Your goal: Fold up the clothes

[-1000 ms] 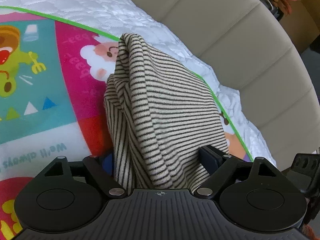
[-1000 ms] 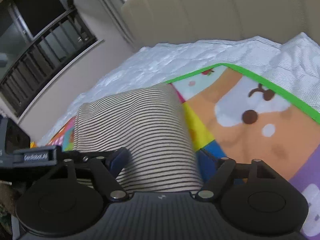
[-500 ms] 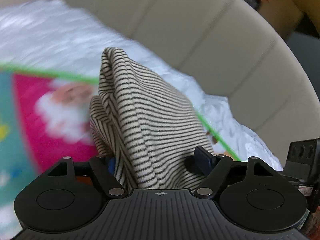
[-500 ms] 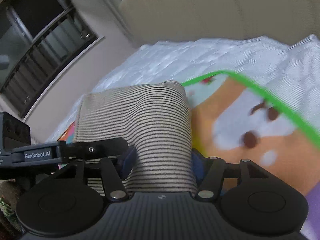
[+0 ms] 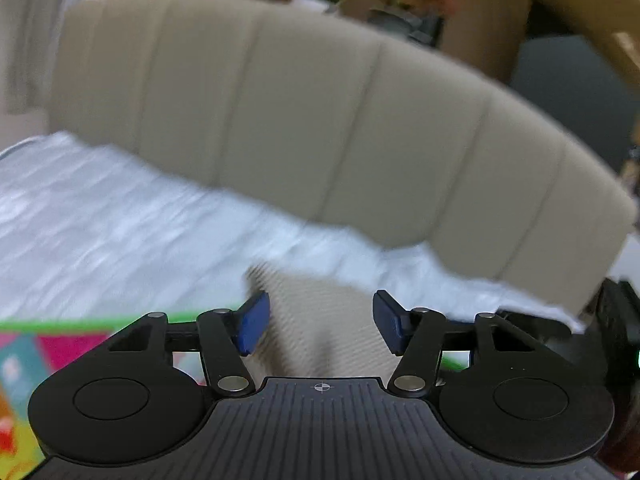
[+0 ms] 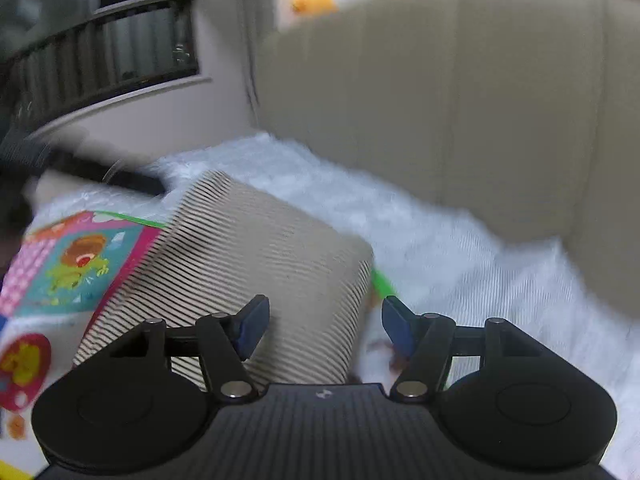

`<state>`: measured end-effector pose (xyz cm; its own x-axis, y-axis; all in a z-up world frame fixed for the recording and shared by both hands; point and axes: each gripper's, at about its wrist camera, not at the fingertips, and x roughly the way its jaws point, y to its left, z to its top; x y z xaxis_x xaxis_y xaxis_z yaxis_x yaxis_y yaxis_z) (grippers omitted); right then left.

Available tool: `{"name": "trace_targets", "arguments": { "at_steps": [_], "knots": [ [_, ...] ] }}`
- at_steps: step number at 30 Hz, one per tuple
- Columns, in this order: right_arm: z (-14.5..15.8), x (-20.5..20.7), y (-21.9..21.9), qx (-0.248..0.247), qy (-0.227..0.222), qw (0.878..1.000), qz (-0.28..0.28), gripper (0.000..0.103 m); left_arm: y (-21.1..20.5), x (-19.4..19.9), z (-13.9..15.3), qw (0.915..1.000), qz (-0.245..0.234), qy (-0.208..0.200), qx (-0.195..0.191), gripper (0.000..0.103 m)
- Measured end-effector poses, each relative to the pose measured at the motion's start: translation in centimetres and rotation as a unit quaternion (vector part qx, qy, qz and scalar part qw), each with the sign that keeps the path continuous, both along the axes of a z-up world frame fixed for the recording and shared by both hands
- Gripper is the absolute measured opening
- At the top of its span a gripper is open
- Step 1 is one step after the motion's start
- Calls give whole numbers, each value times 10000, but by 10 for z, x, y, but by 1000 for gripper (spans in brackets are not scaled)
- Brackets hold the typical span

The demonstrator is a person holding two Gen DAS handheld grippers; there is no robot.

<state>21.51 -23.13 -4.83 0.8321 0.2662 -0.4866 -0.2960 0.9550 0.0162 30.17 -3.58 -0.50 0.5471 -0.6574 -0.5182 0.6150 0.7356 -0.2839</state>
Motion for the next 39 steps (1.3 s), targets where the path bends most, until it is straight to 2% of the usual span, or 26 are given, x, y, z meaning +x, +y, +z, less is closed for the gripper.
{"name": "trace_targets", "arguments": {
  "at_steps": [2,3,4,6,8,11,14,16,17,18,20,22,24,27,29,32,36,39],
  "knots": [
    [7,-7,18,-132,-172,9992,338,64,-14,18,-7,9997,-198,64,158,56],
    [7,-9,28,-224,-159,9982,529,64,-20,28,-18,9992,-218,234,246,51],
    [4,-10,38,-391,-100,9967,698,64,-23,36,-29,9984,-197,454,267,50],
    [-16,-11,59,-1098,51,9891,977,64,-28,47,-51,9963,-110,778,355,50],
    [-40,-14,70,-1702,-62,9788,1139,65,-30,51,-65,9955,-30,901,308,50],
    [-43,-18,71,-1763,-180,9776,1139,66,-35,53,-72,9959,47,871,261,52],
    [-25,-14,57,-1192,40,9879,995,69,-41,50,-65,9962,75,716,481,52],
    [-11,-15,42,-648,232,9945,786,81,-41,46,-60,9961,71,626,616,52],
    [-7,-16,33,-369,358,9964,674,82,-41,44,-58,9960,72,588,673,53],
    [-9,-16,30,-309,491,9964,611,84,-41,42,-57,9959,84,574,696,53],
    [-18,-16,30,-469,740,9946,551,84,-42,40,-56,9958,124,567,702,53],
    [-33,-20,33,-935,691,9917,556,85,-39,34,-51,9961,159,537,681,53],
    [-39,-22,37,-1017,628,9914,525,87,-35,24,-44,9961,243,414,735,53],
    [-33,-20,29,-605,747,9946,387,86,-21,2,-37,9954,478,398,729,58],
    [-23,-21,15,-114,804,9962,303,86,-11,-11,-38,9947,598,553,622,61],
    [-6,-17,-10,720,795,9942,-101,86,-1,-25,-52,9933,637,734,627,59],
    [4,12,-29,1185,748,9884,-584,75,1,-24,-65,9922,519,857,738,58],
    [-4,44,-25,1308,851,9849,-753,73,4,-22,-64,9932,417,841,692,56]
  ]
}}
